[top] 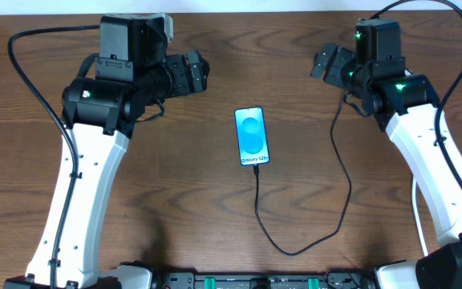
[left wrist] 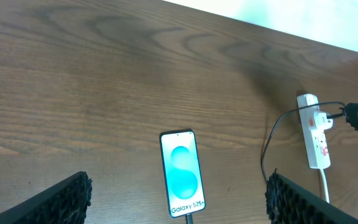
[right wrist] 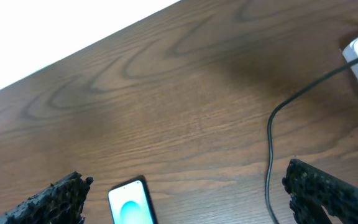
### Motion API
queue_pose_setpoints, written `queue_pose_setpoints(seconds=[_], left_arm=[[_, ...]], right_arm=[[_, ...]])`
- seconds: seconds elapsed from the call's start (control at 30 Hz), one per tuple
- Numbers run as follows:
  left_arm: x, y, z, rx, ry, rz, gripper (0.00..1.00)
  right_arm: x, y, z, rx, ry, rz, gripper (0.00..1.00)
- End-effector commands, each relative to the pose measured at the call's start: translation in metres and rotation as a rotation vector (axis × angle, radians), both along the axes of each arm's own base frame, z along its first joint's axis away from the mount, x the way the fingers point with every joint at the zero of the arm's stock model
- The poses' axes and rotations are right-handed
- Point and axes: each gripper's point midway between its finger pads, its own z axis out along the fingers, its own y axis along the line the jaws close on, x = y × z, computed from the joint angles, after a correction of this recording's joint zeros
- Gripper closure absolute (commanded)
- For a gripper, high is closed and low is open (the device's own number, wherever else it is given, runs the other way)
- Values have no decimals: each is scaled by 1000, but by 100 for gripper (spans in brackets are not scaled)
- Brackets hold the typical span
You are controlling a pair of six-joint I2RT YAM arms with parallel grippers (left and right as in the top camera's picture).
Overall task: Plug charger to phone and switch on socket
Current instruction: 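Move the right gripper down onto the power strip's switch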
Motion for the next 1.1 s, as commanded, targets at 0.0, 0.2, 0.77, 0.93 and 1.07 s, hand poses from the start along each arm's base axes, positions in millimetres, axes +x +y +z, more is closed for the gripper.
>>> queue_pose_setpoints(seconds=[0.0, 0.2, 0.77, 0.93, 1.07], left_arm=[[-1, 4, 3, 21, -17, 0, 11], [-1, 4, 3, 21, -16, 0, 11], [-1, 4, 3, 21, -16, 0, 11], [-1, 4, 3, 21, -16, 0, 11], [-1, 4, 3, 21, -16, 0, 11]], right_arm=[[3, -4, 4, -51, -11, 39, 1], [6, -8, 42, -40, -66, 186, 1], [-14, -166, 76, -48, -46, 141, 1], [0, -196, 26, -34, 42, 166, 1], [16, -184, -21, 80, 86, 287, 1]])
